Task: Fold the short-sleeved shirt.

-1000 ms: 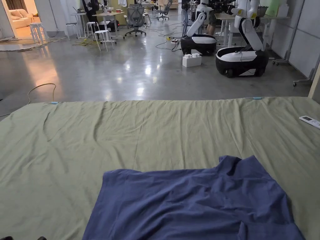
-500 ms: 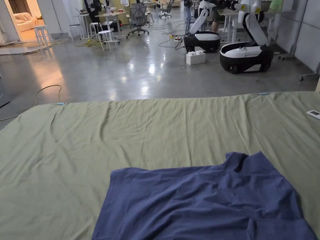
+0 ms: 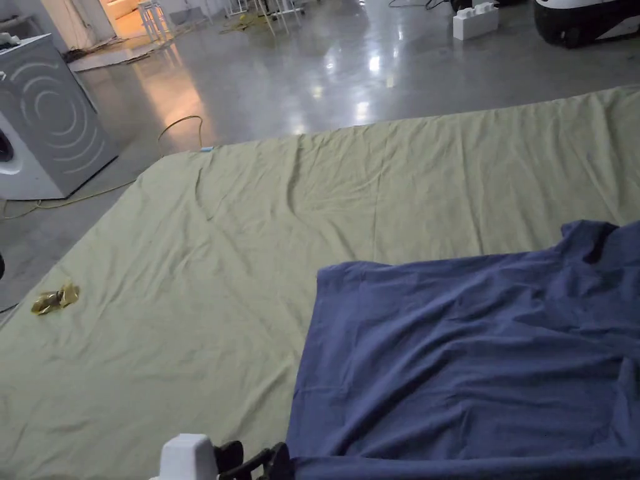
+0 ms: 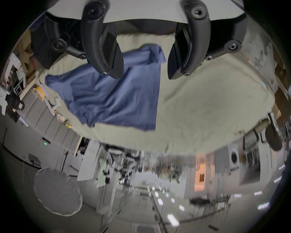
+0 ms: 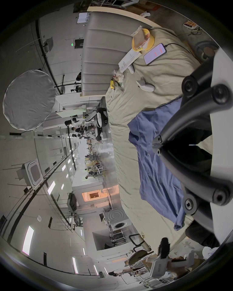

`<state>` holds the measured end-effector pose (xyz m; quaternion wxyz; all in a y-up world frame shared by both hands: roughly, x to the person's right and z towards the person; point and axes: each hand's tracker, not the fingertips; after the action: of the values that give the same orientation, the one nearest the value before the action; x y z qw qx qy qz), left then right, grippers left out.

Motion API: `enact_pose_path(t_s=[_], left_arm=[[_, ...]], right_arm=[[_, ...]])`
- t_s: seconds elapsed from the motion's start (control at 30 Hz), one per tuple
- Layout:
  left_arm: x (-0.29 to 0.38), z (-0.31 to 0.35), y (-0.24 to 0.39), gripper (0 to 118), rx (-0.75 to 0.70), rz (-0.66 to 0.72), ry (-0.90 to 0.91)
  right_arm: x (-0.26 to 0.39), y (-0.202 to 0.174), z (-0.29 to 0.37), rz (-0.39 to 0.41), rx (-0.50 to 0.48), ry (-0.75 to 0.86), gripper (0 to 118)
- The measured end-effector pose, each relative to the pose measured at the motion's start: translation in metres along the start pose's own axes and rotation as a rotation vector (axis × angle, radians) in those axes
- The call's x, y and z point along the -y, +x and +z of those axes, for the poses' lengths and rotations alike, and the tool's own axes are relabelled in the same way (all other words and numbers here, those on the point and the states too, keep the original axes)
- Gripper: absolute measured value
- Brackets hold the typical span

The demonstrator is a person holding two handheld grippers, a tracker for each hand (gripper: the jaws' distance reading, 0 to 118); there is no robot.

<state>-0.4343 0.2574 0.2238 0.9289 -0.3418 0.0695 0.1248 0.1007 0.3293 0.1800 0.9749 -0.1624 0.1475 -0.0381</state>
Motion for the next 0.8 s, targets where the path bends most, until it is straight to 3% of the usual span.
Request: enact_pose_path(t_s=[0.1,0.2,0.33,0.4,0.47,0.57,0.73,0.77,0.8], left_arm=[[0.015,-0.041,-0.009,60,-0.056,-0.076,-0.129],[0.018,-0.063,-0.020,60,-0.041,-0.018,-0.175],[0.015,-0.071,-0.023,51,0.024,0.029,-0.199],[0.015,-0.073,-0.017,31,0.035,0.003,-0.209],[0.015,-0.074,-0.005,22,0.026,-0.042,-0.237],[0.009,-0.081,0.000,10,0.021,-0.023,-0.276],[0.008,-0.099,0.007,10,-0.021,-0.079,-0.341],[0.009,-0.099,0.008,10,-0.035,-0.089,-0.340],[0.009,-0.098,0.010,10,-0.040,-0.096,-0.341]], right_arm=[[0.003,0.005,0.000,-0.046,0.016,-0.023,0],[0.005,0.010,0.003,-0.061,0.033,-0.036,0],[0.007,0.018,0.006,-0.087,0.068,-0.057,0],[0.009,0.022,0.007,-0.104,0.081,-0.063,0],[0.010,0.026,0.007,-0.114,0.096,-0.072,0],[0.011,0.032,0.008,-0.091,0.135,-0.095,0],[0.020,0.062,-0.018,-0.001,0.218,-0.279,1],[0.028,0.070,-0.027,-0.004,0.237,-0.294,4],[0.036,0.080,-0.036,-0.019,0.248,-0.331,20]])
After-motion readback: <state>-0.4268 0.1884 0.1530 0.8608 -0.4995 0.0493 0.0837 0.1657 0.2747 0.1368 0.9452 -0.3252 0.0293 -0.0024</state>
